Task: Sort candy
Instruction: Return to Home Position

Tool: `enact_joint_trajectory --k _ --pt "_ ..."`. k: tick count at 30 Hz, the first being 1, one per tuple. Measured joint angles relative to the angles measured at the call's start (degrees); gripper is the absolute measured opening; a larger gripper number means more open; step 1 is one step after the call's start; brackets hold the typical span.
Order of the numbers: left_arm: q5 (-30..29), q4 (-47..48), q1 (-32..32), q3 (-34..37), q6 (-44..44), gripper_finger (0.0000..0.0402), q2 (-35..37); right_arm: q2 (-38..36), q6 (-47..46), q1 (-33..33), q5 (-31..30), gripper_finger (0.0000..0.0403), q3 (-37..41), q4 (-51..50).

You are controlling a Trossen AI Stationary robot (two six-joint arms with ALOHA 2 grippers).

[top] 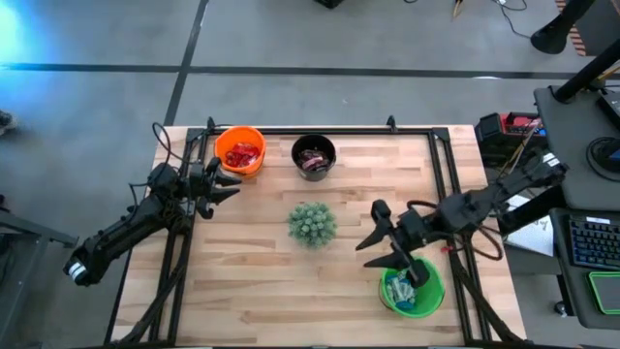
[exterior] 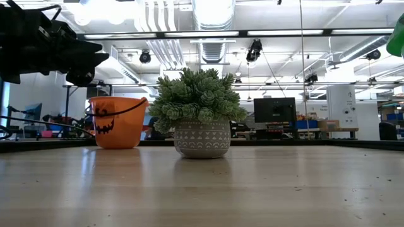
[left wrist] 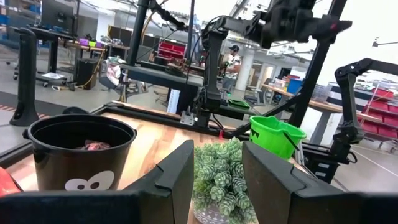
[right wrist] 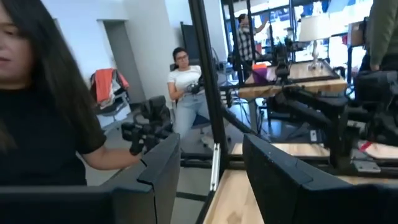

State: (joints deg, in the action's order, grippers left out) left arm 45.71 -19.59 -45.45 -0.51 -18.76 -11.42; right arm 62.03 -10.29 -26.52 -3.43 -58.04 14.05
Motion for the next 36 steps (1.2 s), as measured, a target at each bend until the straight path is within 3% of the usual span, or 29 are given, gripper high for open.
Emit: enact_joint_trajectory --k 8,18,25,36 --pt "1.8 0.1 0.0 -0.3 1.3 0.0118 0.2 -3.9 -0.1 0.0 0.0 0.0162 10.9 5.1" --pt "2.0 0.1 0.0 -0.4 1.5 0.0118 0.3 -15.2 0.1 0.0 0.4 0.0164 28.1 15.1" --pt "2.5 0.1 0.0 -0.5 1.3 0.0118 0.3 -21.2 1.4 0.0 0.9 0.0166 37.2 15.6" --pt "3.4 0.2 0.0 -0.5 2.8 0.0118 0.3 -26.6 2.0 0.0 0.9 0.0167 50.0 24.7"
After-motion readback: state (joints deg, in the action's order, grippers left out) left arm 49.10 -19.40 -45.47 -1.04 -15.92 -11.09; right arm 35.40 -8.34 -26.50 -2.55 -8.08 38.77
